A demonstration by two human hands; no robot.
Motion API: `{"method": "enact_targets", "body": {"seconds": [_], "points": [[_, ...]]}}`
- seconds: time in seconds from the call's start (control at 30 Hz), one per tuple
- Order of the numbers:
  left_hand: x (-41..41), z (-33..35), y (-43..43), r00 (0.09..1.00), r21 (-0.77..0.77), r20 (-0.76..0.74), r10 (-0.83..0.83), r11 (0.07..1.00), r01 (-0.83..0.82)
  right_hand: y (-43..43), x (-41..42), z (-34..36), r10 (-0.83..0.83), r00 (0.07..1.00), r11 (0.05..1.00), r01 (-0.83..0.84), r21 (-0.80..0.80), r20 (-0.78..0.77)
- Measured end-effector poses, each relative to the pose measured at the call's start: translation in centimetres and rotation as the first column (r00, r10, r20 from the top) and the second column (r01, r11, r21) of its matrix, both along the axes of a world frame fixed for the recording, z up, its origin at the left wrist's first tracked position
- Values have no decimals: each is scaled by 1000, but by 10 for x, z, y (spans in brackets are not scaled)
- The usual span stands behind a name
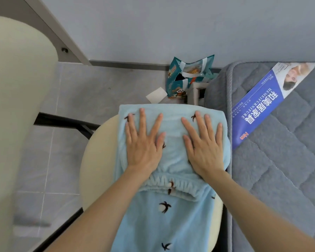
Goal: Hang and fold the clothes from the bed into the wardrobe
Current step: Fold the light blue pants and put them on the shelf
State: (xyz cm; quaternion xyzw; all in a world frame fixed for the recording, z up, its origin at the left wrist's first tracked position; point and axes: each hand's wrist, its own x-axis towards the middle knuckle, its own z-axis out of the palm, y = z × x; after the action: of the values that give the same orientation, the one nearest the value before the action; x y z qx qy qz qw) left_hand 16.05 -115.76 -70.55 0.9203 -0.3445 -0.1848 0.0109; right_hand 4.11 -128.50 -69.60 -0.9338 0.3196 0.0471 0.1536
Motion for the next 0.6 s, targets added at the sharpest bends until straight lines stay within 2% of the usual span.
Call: {"method": "enact_targets", "body": {"seconds": [0.07,0.13,0.17,0.23,0.3,0.33,0.43,0.53,0.6], "points": [[15,8,-8,1000,54,19,16,998,-17,-3,13,7,-88,987,996,90,-15,134],[43,15,-17,998,62,11,-59,996,58,-19,31,14,-93,982,995,96,-14,166],[59,17,-23,992,71,-21,-125,990,126,-31,40,17,-61,993,998,59,27,98],[89,22,-35,960,150,-182,-214,958,243,-56,57,19,42,988,989,-20,149,-146],[110,27,-45,912,237,-366,-186,929,285,-76,68,19,106,929,969,-16,246,-356],[116,28,-47,894,249,-409,-180,921,299,-82,71,21,114,904,959,8,284,-412],[121,31,-46,882,215,-398,-254,908,359,-87,77,28,157,861,941,18,338,-483],[112,38,-39,884,224,-353,-306,890,397,-80,72,43,261,807,941,-92,324,-529],[106,45,-34,892,262,-296,-341,869,420,-76,65,53,274,814,949,-144,281,-511]]}}
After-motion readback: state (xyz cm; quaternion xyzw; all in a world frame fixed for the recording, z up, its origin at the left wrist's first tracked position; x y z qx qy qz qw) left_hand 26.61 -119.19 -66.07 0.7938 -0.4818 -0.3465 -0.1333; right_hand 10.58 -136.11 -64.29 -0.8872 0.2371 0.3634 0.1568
